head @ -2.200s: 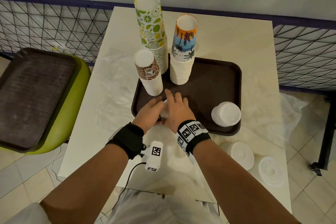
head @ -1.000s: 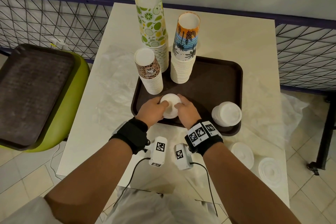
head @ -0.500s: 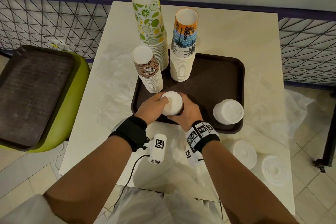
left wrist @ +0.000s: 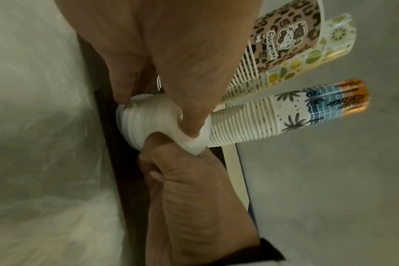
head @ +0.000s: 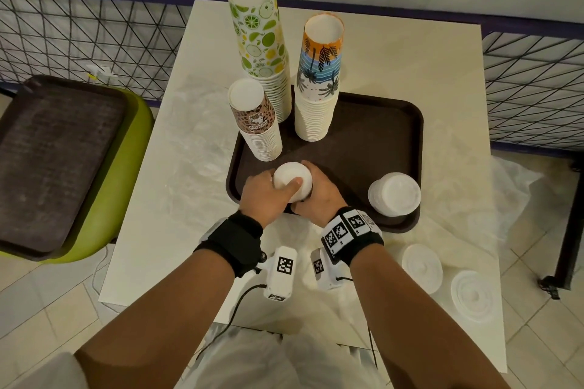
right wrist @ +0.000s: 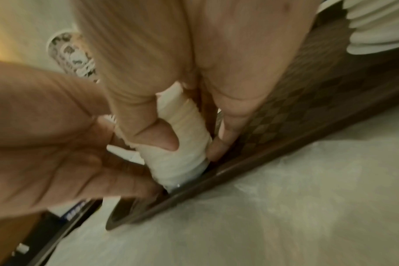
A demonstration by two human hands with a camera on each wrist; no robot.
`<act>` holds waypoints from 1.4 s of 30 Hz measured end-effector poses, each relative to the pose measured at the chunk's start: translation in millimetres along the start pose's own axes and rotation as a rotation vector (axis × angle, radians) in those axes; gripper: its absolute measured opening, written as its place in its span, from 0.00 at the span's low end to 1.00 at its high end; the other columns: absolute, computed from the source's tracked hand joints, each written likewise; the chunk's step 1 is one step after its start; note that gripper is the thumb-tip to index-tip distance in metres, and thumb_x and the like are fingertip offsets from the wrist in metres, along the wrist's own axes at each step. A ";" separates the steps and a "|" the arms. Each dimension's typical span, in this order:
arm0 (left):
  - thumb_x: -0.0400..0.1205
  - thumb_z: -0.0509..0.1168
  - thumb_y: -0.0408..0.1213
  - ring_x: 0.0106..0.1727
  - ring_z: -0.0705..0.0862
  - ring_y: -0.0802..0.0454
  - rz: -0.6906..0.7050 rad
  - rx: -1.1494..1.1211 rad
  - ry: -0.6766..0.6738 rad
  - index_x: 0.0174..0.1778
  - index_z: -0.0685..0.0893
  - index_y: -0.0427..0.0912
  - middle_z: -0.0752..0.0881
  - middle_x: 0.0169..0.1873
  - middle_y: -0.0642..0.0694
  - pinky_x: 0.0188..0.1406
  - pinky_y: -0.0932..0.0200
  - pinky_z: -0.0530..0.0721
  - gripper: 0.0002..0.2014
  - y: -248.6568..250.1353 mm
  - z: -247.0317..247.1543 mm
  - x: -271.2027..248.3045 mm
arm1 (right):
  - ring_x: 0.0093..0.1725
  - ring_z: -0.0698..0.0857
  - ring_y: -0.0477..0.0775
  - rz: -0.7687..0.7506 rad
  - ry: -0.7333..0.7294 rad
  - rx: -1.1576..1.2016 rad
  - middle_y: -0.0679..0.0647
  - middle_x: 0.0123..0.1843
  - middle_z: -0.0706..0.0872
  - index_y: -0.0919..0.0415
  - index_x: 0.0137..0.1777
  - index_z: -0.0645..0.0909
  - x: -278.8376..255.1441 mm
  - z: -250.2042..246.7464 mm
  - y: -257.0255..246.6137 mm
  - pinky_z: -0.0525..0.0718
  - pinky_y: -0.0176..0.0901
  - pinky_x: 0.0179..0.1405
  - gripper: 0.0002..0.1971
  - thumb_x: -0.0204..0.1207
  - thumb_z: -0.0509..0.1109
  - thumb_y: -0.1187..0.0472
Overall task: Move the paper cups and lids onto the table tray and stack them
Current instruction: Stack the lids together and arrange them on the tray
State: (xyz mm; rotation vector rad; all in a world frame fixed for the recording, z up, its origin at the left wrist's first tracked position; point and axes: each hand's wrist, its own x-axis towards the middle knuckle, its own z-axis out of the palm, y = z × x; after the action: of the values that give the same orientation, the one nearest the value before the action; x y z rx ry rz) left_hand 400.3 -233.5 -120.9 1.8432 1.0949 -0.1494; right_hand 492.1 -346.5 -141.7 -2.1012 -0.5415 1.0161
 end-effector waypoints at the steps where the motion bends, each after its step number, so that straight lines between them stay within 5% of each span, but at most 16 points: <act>1: 0.74 0.72 0.68 0.61 0.88 0.46 -0.003 -0.024 0.008 0.70 0.87 0.44 0.91 0.58 0.47 0.65 0.41 0.87 0.36 1.2 -0.8 -1.6 | 0.76 0.77 0.56 0.020 -0.033 0.042 0.56 0.78 0.76 0.55 0.85 0.63 0.3 -1.1 0.5 0.77 0.52 0.76 0.47 0.68 0.81 0.65; 6: 0.73 0.75 0.65 0.51 0.92 0.45 -0.049 -0.104 -0.019 0.58 0.91 0.42 0.93 0.46 0.46 0.58 0.41 0.91 0.31 -0.9 -3.9 0.2 | 0.73 0.79 0.59 0.177 -0.068 0.340 0.61 0.77 0.79 0.55 0.84 0.68 1.0 -7.2 -6.5 0.76 0.59 0.77 0.30 0.81 0.65 0.57; 10: 0.64 0.72 0.69 0.49 0.93 0.46 -0.086 -0.172 -0.062 0.50 0.92 0.45 0.94 0.43 0.47 0.55 0.38 0.92 0.32 -2.6 -3.2 4.0 | 0.76 0.77 0.61 0.152 0.078 0.054 0.60 0.77 0.79 0.61 0.81 0.72 -5.7 -8.2 -11.2 0.75 0.52 0.76 0.29 0.86 0.62 0.44; 13: 0.73 0.75 0.62 0.53 0.92 0.46 -0.102 -0.220 -0.115 0.66 0.87 0.45 0.92 0.55 0.46 0.55 0.40 0.93 0.31 0.4 -4.5 6.3 | 0.59 0.87 0.61 0.160 0.186 0.050 0.57 0.56 0.90 0.60 0.61 0.86 -10.2 -5.7 -14.4 0.81 0.45 0.53 0.21 0.84 0.64 0.43; 15: 0.75 0.74 0.60 0.58 0.90 0.46 -0.119 -0.235 -0.154 0.79 0.78 0.52 0.87 0.63 0.49 0.55 0.43 0.94 0.35 3.0 -6.3 8.2 | 0.55 0.87 0.60 0.171 0.188 0.041 0.57 0.53 0.90 0.59 0.56 0.88 -12.0 -4.9 -19.1 0.78 0.43 0.50 0.20 0.86 0.62 0.44; 18: 0.80 0.73 0.55 0.60 0.90 0.47 -0.166 -0.253 -0.245 0.71 0.83 0.49 0.90 0.60 0.47 0.60 0.44 0.92 0.25 7.3 -8.4 10.7 | 0.57 0.86 0.62 0.210 0.184 0.059 0.59 0.56 0.90 0.58 0.60 0.87 -11.4 -6.3 -25.7 0.79 0.45 0.54 0.21 0.88 0.58 0.44; 23: 0.80 0.76 0.45 0.61 0.91 0.48 -0.203 -0.407 -0.303 0.71 0.84 0.43 0.91 0.61 0.45 0.67 0.47 0.89 0.24 3.5 -12.5 12.7 | 0.57 0.88 0.63 0.283 0.156 0.157 0.58 0.59 0.89 0.54 0.64 0.86 -7.5 -7.6 -32.1 0.87 0.60 0.61 0.24 0.79 0.60 0.40; 28: 0.77 0.78 0.46 0.60 0.91 0.48 -0.151 -0.360 -0.255 0.68 0.86 0.44 0.92 0.57 0.47 0.64 0.44 0.91 0.23 -4.9 -11.2 13.4 | 0.57 0.88 0.61 0.267 0.141 0.142 0.55 0.59 0.90 0.52 0.66 0.86 -7.6 -8.1 -33.0 0.88 0.60 0.60 0.26 0.72 0.63 0.44; 32: 0.77 0.77 0.47 0.60 0.91 0.49 -0.121 -0.325 -0.220 0.67 0.87 0.43 0.92 0.57 0.47 0.63 0.46 0.91 0.24 -1.2 -11.3 15.2 | 0.61 0.86 0.60 0.248 0.174 0.129 0.56 0.63 0.89 0.54 0.71 0.84 -12.8 -13.4 -39.9 0.84 0.54 0.65 0.21 0.81 0.64 0.48; 37: 0.70 0.77 0.55 0.59 0.91 0.49 -0.119 -0.325 -0.246 0.66 0.88 0.45 0.92 0.56 0.48 0.63 0.45 0.91 0.29 3.8 -14.8 19.4 | 0.65 0.84 0.58 0.220 0.177 0.129 0.56 0.68 0.86 0.54 0.75 0.79 -8.7 -15.2 -35.2 0.80 0.47 0.62 0.23 0.84 0.62 0.47; 40: 0.61 0.80 0.55 0.63 0.89 0.51 -0.005 -0.174 -0.315 0.76 0.81 0.53 0.90 0.61 0.53 0.66 0.43 0.89 0.43 -7.0 -19.1 23.4 | 0.66 0.83 0.59 0.205 0.160 0.104 0.56 0.70 0.84 0.53 0.78 0.77 -7.2 -14.6 -32.8 0.79 0.46 0.62 0.24 0.85 0.60 0.48; 42: 0.57 0.82 0.53 0.62 0.89 0.51 0.113 -0.012 -0.351 0.83 0.72 0.57 0.88 0.66 0.53 0.67 0.42 0.88 0.54 -17.0 -19.4 25.0 | 0.68 0.82 0.61 0.205 0.166 0.123 0.56 0.74 0.82 0.48 0.80 0.73 -7.0 -14.3 -31.2 0.83 0.53 0.67 0.25 0.83 0.60 0.48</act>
State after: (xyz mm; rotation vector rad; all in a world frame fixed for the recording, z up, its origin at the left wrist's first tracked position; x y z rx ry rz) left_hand 396.1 -200.6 -134.6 1.7792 0.7449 -0.3838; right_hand 497.6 -336.9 -108.5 -2.1369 -0.1789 0.9499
